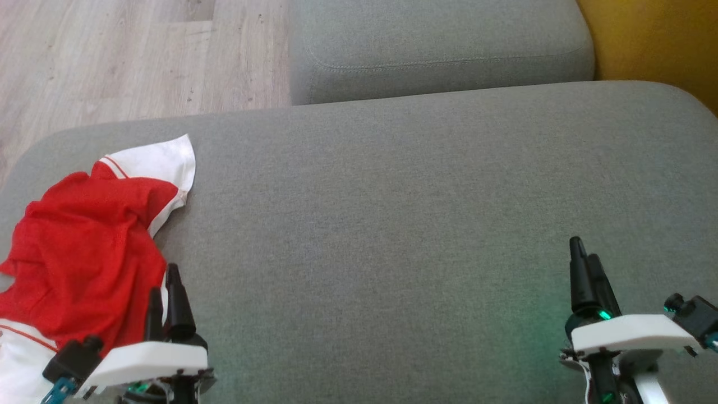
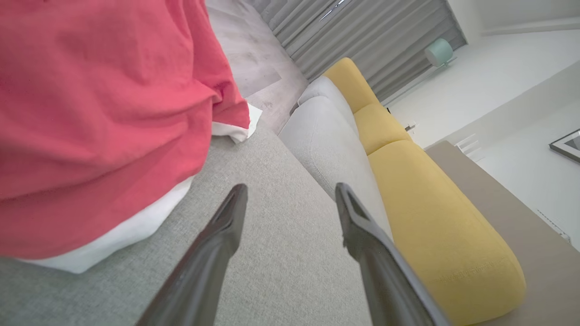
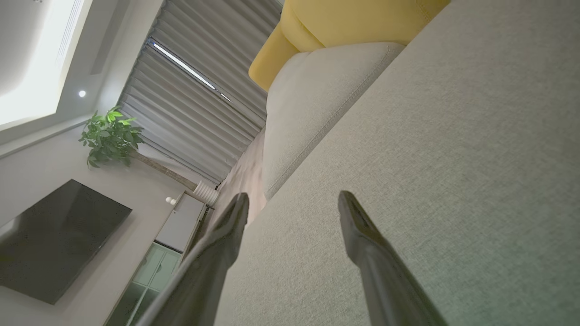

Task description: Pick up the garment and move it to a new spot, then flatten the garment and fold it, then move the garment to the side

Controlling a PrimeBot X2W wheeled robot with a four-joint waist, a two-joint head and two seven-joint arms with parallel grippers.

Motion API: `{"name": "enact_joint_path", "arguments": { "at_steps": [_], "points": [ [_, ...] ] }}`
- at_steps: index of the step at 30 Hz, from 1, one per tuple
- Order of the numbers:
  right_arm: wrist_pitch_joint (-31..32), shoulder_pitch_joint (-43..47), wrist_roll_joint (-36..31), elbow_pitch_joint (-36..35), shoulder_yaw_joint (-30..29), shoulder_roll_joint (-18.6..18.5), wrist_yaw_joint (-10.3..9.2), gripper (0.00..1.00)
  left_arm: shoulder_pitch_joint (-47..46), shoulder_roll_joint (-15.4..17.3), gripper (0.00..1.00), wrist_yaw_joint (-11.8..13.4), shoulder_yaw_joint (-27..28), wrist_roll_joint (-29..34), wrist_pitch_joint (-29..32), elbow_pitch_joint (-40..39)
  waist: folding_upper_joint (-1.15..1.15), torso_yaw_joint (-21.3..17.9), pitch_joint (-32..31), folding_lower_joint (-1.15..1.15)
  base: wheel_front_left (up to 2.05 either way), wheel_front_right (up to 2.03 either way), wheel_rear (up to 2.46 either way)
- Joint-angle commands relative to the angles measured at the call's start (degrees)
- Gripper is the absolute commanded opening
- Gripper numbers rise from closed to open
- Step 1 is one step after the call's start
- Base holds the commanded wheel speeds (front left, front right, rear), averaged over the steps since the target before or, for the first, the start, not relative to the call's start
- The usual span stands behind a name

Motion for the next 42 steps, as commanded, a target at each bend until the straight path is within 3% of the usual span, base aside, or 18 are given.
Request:
{"name": "enact_joint_path", "arguments": {
  "at_steps": [1, 42],
  "points": [
    [-0.8, -1.7, -2.5, -2.4, 0.9, -0.1, 0.42, 1.00, -1.3, 0.3, 1.00, 0.3, 0.4, 2.3, -0.9, -2.4, 0.00, 0.0, -0.1, 0.00, 0.00, 0.00, 0.00],
    [-6.7, 0.3, -33.3, -5.8, 5.7, 0.3, 0.74, 1.00, -0.3, 0.1, 1.00, 4.3, -3.8, 31.1, -7.2, -5.6, 0.00, 1.7, -1.4, 0.00, 0.00, 0.00, 0.00]
  ]
}}
